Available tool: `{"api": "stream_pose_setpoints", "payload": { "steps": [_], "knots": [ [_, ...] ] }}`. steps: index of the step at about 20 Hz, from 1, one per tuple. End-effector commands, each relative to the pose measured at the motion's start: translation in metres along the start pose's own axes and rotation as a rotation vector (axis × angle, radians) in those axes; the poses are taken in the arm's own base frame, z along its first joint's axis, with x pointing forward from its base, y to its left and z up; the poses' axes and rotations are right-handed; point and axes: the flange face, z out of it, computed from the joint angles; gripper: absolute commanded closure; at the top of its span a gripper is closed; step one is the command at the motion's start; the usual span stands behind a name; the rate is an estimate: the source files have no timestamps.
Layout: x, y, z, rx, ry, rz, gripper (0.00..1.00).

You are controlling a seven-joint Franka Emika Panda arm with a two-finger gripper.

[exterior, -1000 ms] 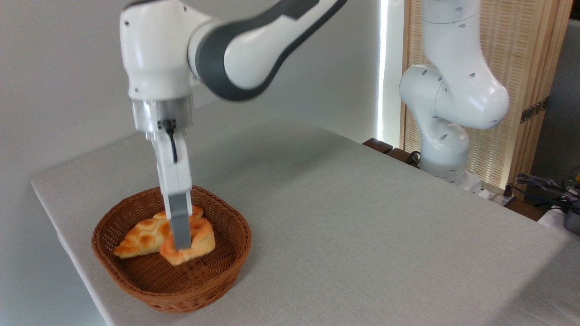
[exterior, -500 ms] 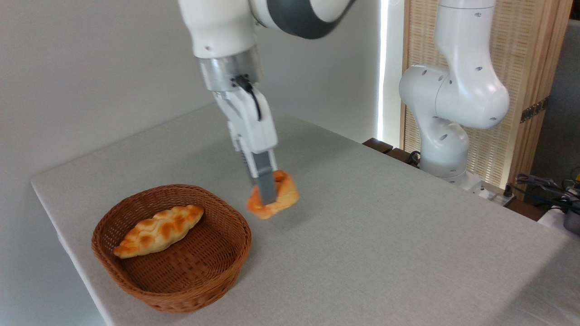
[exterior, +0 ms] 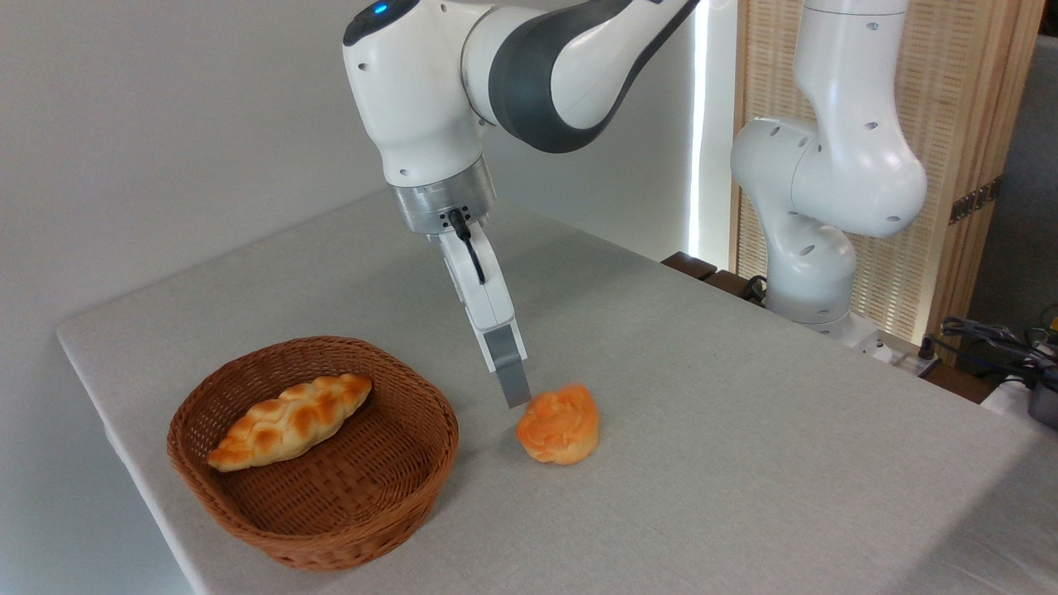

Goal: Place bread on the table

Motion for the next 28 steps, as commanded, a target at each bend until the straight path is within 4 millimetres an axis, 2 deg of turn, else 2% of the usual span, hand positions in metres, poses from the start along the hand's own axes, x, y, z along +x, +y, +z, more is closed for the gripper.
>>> {"api": "stream_pose_setpoints", "payload": {
  "steps": [1, 2, 4, 6, 8, 12, 17, 28],
  "knots": [
    [-0.001, -0.001, -0.004, 0.016, 0.012, 0.019, 0.00],
    [-0.001, -0.002, -0.010, 0.021, 0.016, 0.009, 0.00],
    [-0.007, -0.012, -0.050, 0.048, 0.047, -0.038, 0.00],
    [-0.020, -0.020, -0.099, 0.076, 0.072, -0.159, 0.00],
    [-0.030, -0.027, -0.134, 0.116, 0.120, -0.278, 0.00],
    [-0.019, -0.044, -0.175, 0.115, 0.232, -0.442, 0.00],
    [-0.015, -0.045, -0.171, 0.103, 0.225, -0.444, 0.00],
    [-0.019, -0.046, -0.168, 0.049, 0.184, -0.449, 0.00]
  ]
}}
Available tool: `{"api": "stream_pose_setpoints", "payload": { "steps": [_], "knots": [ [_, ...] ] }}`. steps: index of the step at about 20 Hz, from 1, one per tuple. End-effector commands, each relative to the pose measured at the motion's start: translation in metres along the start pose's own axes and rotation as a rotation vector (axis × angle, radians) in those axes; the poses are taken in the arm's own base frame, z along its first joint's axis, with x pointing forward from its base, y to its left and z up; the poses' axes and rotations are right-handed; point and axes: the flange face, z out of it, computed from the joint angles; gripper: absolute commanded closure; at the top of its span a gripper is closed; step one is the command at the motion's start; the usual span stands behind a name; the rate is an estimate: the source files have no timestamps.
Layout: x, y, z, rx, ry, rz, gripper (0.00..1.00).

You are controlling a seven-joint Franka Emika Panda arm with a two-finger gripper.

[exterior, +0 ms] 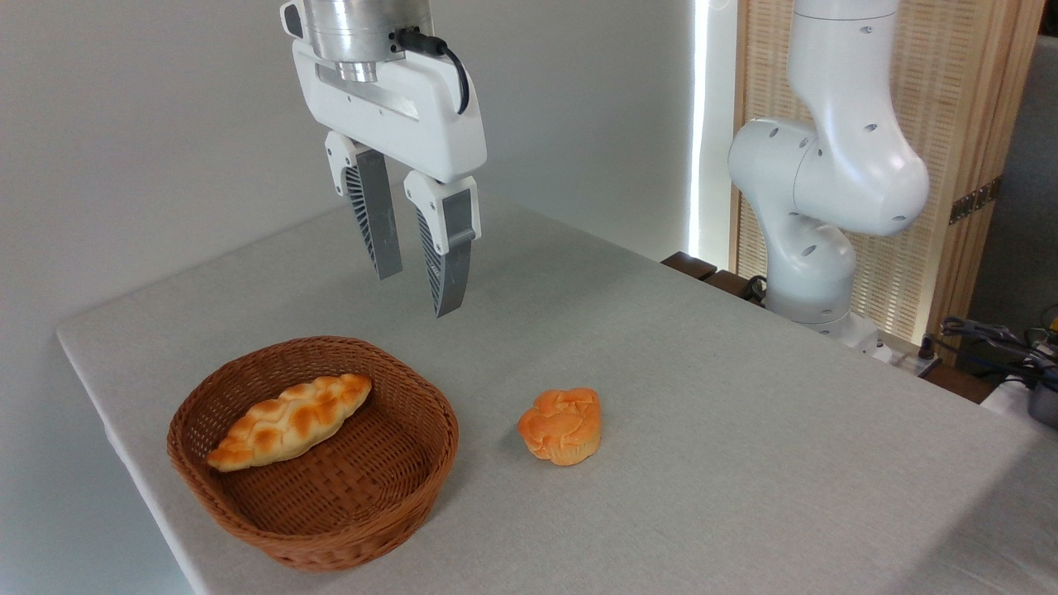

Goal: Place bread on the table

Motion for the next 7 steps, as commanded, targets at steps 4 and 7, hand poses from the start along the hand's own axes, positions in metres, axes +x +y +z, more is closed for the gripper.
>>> {"api": "stream_pose_setpoints", "payload": {
  "steps": [4, 7],
  "knots": [
    [0.0008, -0.0056, -0.0032, -0.018, -0.006, -0.006, 0.00],
    [0.0000, -0.0062, -0.0031, -0.017, -0.008, -0.010, 0.00]
  ]
}}
